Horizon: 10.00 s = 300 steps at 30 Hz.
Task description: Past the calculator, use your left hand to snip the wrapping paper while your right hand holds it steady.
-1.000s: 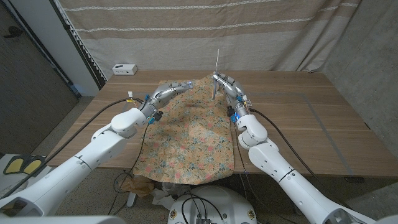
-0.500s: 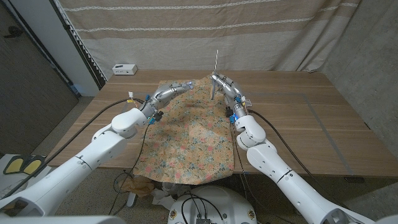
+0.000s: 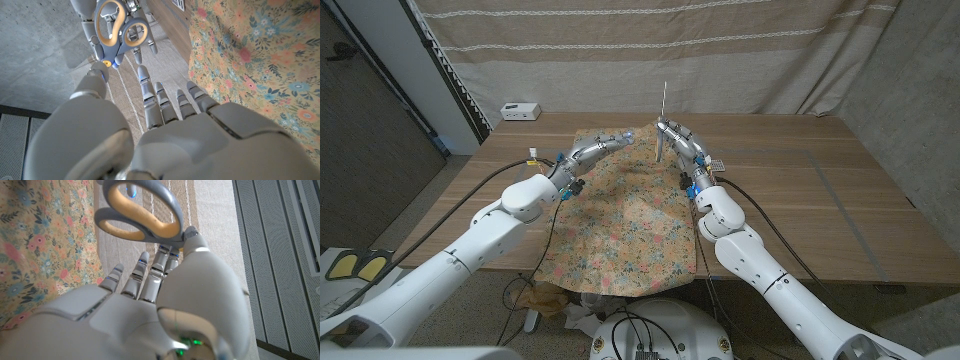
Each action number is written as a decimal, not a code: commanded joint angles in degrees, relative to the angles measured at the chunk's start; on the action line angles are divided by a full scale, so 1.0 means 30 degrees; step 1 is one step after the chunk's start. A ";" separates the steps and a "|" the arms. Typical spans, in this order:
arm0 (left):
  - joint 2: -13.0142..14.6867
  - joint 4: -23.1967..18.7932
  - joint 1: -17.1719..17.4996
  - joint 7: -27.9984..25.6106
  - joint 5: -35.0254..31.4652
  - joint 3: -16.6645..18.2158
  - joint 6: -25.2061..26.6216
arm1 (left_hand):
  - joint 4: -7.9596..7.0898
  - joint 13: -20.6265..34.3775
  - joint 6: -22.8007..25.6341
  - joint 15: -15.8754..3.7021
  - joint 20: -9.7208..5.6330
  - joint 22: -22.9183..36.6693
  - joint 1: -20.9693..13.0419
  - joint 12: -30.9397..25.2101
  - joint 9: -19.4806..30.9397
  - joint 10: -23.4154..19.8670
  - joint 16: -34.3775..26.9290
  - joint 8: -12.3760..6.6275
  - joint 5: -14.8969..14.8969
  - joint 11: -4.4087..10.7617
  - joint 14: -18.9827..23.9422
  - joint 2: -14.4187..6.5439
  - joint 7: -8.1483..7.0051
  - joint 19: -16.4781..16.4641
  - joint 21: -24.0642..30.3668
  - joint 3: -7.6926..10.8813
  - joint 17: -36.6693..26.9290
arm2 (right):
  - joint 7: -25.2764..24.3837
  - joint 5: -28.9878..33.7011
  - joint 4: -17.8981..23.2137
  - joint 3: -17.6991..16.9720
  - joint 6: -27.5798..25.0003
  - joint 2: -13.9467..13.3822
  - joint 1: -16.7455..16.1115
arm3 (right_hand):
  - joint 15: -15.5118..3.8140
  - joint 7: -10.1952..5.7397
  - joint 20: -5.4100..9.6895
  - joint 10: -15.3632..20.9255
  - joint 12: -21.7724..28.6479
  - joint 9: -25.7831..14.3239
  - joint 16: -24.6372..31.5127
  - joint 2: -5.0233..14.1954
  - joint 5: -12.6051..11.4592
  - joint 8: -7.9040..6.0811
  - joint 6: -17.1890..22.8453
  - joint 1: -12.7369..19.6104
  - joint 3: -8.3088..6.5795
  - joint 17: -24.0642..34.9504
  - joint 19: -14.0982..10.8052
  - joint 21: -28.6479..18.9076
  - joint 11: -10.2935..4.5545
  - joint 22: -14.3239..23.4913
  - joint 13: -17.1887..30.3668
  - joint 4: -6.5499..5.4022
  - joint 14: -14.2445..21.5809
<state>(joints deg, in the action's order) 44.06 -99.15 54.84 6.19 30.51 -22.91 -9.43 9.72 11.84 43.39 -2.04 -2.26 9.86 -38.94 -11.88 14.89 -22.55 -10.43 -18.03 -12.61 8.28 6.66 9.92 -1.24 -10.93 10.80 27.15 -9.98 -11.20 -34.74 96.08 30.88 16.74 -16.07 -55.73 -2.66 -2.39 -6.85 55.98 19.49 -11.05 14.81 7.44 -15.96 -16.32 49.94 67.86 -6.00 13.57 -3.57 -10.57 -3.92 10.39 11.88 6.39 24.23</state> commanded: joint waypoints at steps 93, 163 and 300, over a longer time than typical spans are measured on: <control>0.0062 -0.0650 -0.0149 -0.1161 -0.2613 -0.0844 0.0113 | -0.0074 0.0078 0.0980 -0.1997 -0.1109 0.0074 -0.1295 -0.0226 -0.0491 -0.0370 -0.0143 0.0302 0.0207 0.0699 0.0016 -0.0158 -0.0964 0.0110 0.0102 -0.0411 -0.0071 | -0.0791 0.3048 -0.0101 0.1629 -0.0031 0.0857 0.0448 | -0.3400 -0.2755 0.0353 0.2783 -0.0161 -0.0133 -0.0265 0.0820 -0.0852 0.0154 0.3064 0.0538 0.0071 -0.0137 0.0260 -0.0288 -0.2550 0.0015 0.0100 -0.0293 -0.0150; -0.1362 0.0404 -0.0065 -0.1748 -0.3231 -0.1414 -0.0978 | -0.0532 -0.0117 0.2773 -0.2109 -0.1079 0.0106 -0.2145 0.0151 -0.1392 0.1484 -0.0119 0.1036 0.0484 0.0094 -0.0415 -0.1682 -0.1832 -0.0087 0.0219 0.0125 -0.0130 | -0.0261 0.1359 -0.0636 0.2010 0.0201 0.2055 0.0393 | -0.3462 -0.2499 0.0413 0.3081 -0.0278 -0.0109 -0.0251 0.0693 -0.1141 0.0149 0.3294 0.0797 0.0138 -0.0161 0.0219 -0.0328 -0.2494 0.0031 0.0022 -0.0122 -0.0045; -0.3979 0.1077 0.1666 -0.5450 -0.3993 -0.0961 -0.3409 | -0.0087 0.0051 0.9371 -0.3214 -0.1471 0.0151 -0.5012 -0.0268 0.0024 -0.2660 -0.0137 0.0400 -0.0613 0.0880 0.3182 -0.3131 0.0605 -0.1745 0.0316 0.2863 -0.0177 | -0.0142 0.1716 -0.0027 0.2352 0.0072 0.1608 -0.0137 | -0.3407 -0.2482 0.0340 0.3384 -0.0601 -0.0081 -0.0213 0.0660 -0.1354 0.0267 0.3361 0.0952 0.0273 -0.0149 0.0349 -0.0315 -0.2458 0.0054 -0.0065 -0.0110 0.0140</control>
<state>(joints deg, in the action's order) 33.43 -97.13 59.61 -8.70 19.50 -25.93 -17.58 10.33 11.85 71.56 -2.36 -2.36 9.99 -51.18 -13.17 14.20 -31.43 -11.10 -16.97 -14.63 11.20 16.81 3.14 1.34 -15.97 11.69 34.01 -10.26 -11.81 -29.32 95.95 38.08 17.12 -10.87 -56.03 -2.46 -1.97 -5.43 56.27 17.41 -11.07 13.97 8.70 -19.73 -15.07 52.21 70.38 -5.23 13.07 -2.95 -11.66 -3.54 10.38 11.56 6.23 24.25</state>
